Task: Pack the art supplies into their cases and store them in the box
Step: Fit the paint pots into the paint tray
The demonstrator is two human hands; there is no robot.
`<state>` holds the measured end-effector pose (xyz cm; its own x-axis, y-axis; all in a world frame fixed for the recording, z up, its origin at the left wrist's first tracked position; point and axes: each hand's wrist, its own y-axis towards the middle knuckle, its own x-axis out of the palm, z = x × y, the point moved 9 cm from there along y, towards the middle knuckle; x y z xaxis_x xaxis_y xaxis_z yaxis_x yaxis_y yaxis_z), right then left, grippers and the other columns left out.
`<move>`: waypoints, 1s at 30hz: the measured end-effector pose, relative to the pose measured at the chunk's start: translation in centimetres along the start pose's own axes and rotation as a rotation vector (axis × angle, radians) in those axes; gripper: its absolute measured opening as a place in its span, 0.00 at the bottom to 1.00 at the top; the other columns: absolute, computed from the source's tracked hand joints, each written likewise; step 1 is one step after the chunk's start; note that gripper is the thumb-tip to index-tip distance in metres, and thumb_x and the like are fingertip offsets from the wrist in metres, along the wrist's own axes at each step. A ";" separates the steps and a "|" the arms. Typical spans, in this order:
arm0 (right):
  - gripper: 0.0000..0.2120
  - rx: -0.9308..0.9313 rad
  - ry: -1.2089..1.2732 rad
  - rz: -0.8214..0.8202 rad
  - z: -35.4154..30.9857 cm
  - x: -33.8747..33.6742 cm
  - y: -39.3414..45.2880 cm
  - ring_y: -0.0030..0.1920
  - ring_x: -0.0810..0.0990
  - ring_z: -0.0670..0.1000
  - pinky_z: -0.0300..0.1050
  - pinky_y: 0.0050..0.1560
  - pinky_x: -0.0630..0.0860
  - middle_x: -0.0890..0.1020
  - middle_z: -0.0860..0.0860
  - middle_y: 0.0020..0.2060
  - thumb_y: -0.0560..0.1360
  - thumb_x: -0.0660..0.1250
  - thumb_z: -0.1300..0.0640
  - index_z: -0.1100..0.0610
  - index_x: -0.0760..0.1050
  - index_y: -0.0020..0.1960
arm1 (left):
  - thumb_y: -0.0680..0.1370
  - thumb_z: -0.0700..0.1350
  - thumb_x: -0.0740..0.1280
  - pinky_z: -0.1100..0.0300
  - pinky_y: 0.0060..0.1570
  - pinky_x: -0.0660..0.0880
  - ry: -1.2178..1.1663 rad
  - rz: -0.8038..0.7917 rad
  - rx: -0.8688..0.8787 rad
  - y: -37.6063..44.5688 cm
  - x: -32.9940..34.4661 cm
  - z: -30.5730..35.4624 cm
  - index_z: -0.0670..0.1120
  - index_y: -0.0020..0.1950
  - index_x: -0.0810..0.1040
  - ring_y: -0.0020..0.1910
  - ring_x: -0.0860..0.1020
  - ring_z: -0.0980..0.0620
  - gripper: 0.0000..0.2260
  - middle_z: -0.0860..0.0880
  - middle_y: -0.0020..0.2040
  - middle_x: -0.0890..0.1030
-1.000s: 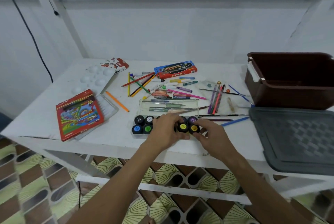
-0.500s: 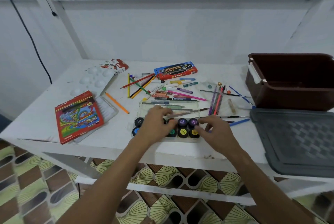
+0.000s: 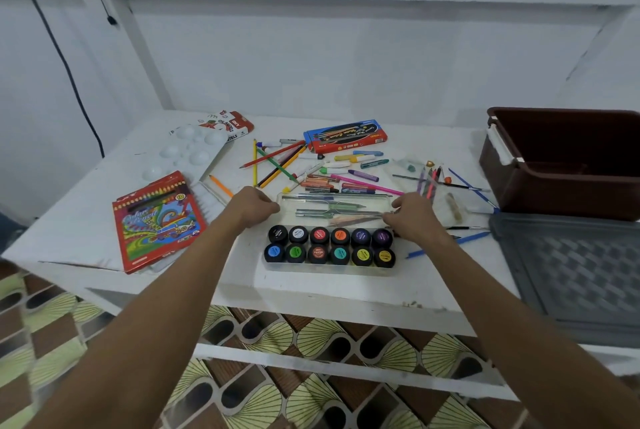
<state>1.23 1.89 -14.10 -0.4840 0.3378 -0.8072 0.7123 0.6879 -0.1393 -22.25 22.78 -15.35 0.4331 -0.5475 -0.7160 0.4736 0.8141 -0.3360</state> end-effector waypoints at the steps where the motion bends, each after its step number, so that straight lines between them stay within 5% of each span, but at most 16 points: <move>1: 0.18 0.007 0.012 0.002 0.2 0.1 0.2 0.52 0.80 0.61 0.54 0.54 0.77 0.80 0.65 0.52 0.72 0.69 0.60 0.72 0.75 0.57 | 0.76 0.47 0.69 0.61 0.30 0.70 -0.012 -0.003 0.002 0.0 0.1 0.0 0.41 0.54 0.82 0.41 0.75 0.49 0.12 0.45 0.45 0.79; 5: 0.21 0.015 0.052 -0.024 0.9 0.6 0.8 0.55 0.79 0.56 0.47 0.55 0.75 0.80 0.60 0.55 0.72 0.71 0.58 0.66 0.74 0.62 | 0.76 0.44 0.69 0.63 0.29 0.69 -0.069 -0.027 0.002 -0.1 0.3 0.1 0.41 0.56 0.82 0.36 0.73 0.52 0.11 0.46 0.42 0.78; 11: 0.18 -0.087 0.303 0.018 -0.2 -0.7 0.0 0.42 0.79 0.51 0.42 0.43 0.76 0.81 0.54 0.45 0.72 0.71 0.57 0.61 0.77 0.60 | 0.75 0.45 0.69 0.58 0.34 0.74 -0.297 0.047 -0.001 -0.7 -0.8 0.0 0.41 0.59 0.77 0.37 0.75 0.49 0.14 0.43 0.47 0.78; 16: 0.14 -0.061 0.798 0.043 -0.7 -2.8 -2.9 0.46 0.83 0.50 0.45 0.50 0.80 0.84 0.51 0.44 0.76 0.63 0.43 0.52 0.80 0.46 | 0.76 0.56 0.68 0.54 0.53 0.78 -0.672 0.100 0.126 -4.0 -3.0 0.3 0.48 0.52 0.80 0.48 0.80 0.49 0.13 0.45 0.50 0.80; 21: 0.04 -0.145 0.823 0.072 -0.4 -2.1 -6.1 0.47 0.82 0.43 0.36 0.49 0.76 0.84 0.48 0.46 0.73 0.69 0.51 0.48 0.79 0.48 | 0.73 0.64 0.65 0.59 0.54 0.74 -0.524 0.187 0.201 -8.0 -2.1 -0.3 0.52 0.58 0.75 0.54 0.78 0.56 0.20 0.53 0.54 0.80; 25: 0.14 -0.155 0.840 0.000 0.7 -0.9 -7.5 0.51 0.80 0.43 0.36 0.51 0.76 0.83 0.47 0.50 0.70 0.68 0.48 0.50 0.78 0.53 | 0.72 0.59 0.69 0.69 0.48 0.73 -0.595 0.226 0.198 -9.8 -0.9 -1.9 0.48 0.59 0.76 0.54 0.78 0.60 0.21 0.53 0.54 0.80; 30: 0.10 -0.168 0.837 0.048 1.8 -0.8 -9.0 0.49 0.80 0.41 0.35 0.47 0.75 0.83 0.45 0.46 0.70 0.67 0.48 0.49 0.79 0.50 | 0.72 0.45 0.73 0.71 0.44 0.77 -0.703 0.255 0.223 -11.4 0.4 -3.2 0.46 0.53 0.77 0.51 0.80 0.58 0.12 0.50 0.53 0.82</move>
<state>-3.86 -5.70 -13.22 -0.7185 0.6866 -0.1110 0.6887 0.7246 0.0244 -29.93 13.95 -13.75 0.8985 -0.4034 -0.1733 0.4048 0.9139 -0.0287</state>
